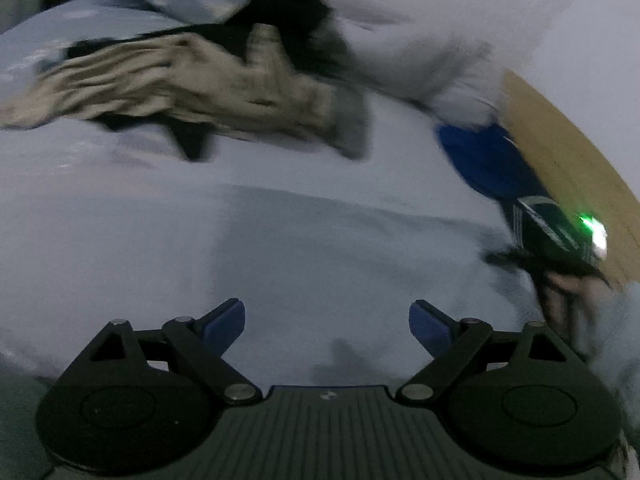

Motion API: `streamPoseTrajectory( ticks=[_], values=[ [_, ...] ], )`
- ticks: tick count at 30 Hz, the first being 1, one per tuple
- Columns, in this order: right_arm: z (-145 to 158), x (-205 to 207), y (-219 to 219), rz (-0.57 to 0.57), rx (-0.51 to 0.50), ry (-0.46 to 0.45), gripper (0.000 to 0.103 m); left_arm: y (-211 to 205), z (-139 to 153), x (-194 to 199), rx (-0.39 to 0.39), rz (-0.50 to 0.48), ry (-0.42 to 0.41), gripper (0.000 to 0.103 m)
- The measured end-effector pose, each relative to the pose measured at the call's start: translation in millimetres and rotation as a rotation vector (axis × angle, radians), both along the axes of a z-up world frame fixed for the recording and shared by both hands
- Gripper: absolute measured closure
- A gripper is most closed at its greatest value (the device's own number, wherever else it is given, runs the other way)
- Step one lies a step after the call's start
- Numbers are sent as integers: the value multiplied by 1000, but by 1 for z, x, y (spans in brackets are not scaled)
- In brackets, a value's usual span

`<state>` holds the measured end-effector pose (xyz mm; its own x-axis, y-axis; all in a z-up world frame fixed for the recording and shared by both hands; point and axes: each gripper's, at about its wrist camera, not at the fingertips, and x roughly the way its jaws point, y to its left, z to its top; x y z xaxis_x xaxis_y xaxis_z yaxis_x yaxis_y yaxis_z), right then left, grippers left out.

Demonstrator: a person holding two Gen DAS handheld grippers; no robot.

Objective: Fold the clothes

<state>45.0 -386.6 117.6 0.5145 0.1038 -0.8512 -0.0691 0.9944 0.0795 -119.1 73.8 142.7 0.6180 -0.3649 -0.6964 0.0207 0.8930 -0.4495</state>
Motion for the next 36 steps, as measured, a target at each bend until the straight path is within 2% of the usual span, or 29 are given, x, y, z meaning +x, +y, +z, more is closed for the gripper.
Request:
streamPoseTrajectory(
  ticks=[2, 5, 8, 10, 15, 20, 23, 25, 26, 27, 31, 32, 33, 34, 36],
  values=[
    [13, -14, 1, -2, -73, -50, 44, 15, -6, 2, 19, 58, 11, 10],
    [32, -43, 11, -9, -98, -145, 40, 32, -16, 4, 41, 90, 25, 10],
    [28, -74, 37, 34, -52, -144, 31, 38, -27, 6, 54, 87, 40, 11],
    [23, -94, 55, 65, -17, -136, 29, 41, -37, 10, 44, 86, 58, 11],
    [12, -142, 104, 153, 60, -116, 29, 49, -56, 33, -40, 70, 79, 11],
    [9, -167, 143, 209, 98, -103, 28, 65, -77, 64, -189, 20, 76, 14],
    [11, -181, 162, 225, 127, -98, 28, 71, -91, 82, -218, -7, 104, 18],
    [13, -192, 168, 222, 141, -100, 28, 71, -97, 89, -242, -45, 91, 18],
    [13, -197, 171, 220, 141, -104, 27, 71, -100, 93, -255, -64, 84, 24],
    [13, -201, 174, 215, 136, -107, 27, 69, -101, 97, -264, -84, 85, 36],
    [12, -215, 194, 211, 90, -115, 27, 63, -108, 108, -312, -149, 91, 43],
    [12, -219, 200, 216, 74, -116, 26, 66, -110, 108, -340, -148, 98, 52],
    [10, -221, 209, 229, 51, -118, 25, 69, -112, 109, -368, -147, 105, 68],
    [8, -224, 222, 245, 20, -119, 24, 71, -113, 108, -404, -159, 102, 78],
    [3, -227, 250, 276, -32, -124, 23, 73, -110, 106, -457, -194, 84, 82]
  ],
)
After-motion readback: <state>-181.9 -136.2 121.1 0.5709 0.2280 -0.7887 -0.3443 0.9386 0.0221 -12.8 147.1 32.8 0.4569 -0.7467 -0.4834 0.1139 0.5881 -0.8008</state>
